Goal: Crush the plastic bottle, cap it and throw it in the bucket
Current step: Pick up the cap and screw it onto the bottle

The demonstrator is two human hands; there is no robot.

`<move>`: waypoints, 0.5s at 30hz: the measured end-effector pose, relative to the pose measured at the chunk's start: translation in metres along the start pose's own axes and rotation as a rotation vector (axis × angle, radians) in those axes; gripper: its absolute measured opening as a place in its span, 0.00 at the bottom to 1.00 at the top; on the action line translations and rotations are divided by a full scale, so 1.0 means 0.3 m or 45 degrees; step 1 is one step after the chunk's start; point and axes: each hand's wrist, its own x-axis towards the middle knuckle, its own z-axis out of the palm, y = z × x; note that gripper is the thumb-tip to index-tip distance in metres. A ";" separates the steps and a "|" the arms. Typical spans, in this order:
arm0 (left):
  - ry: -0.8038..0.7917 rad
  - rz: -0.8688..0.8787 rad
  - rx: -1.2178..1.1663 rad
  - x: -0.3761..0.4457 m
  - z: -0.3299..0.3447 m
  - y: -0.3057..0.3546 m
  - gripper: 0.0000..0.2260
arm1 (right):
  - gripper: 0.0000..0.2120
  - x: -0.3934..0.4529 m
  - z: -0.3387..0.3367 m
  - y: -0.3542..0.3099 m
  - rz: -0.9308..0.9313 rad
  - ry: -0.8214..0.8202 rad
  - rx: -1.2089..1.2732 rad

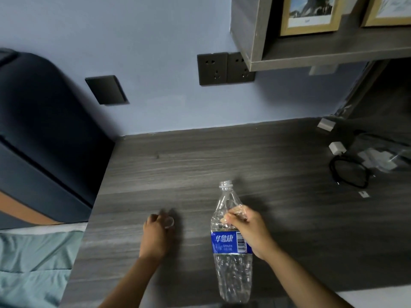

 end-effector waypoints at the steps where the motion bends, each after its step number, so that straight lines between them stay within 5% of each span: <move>1: 0.010 0.006 -0.056 -0.003 -0.005 0.008 0.12 | 0.04 0.000 -0.003 -0.004 -0.023 -0.029 -0.055; 7: -0.077 -0.025 -0.785 -0.045 -0.050 0.123 0.12 | 0.10 0.003 -0.027 -0.050 -0.134 -0.193 -0.340; 15: -0.265 0.079 -1.176 -0.080 -0.142 0.224 0.15 | 0.05 -0.018 -0.045 -0.102 -0.367 -0.245 -0.845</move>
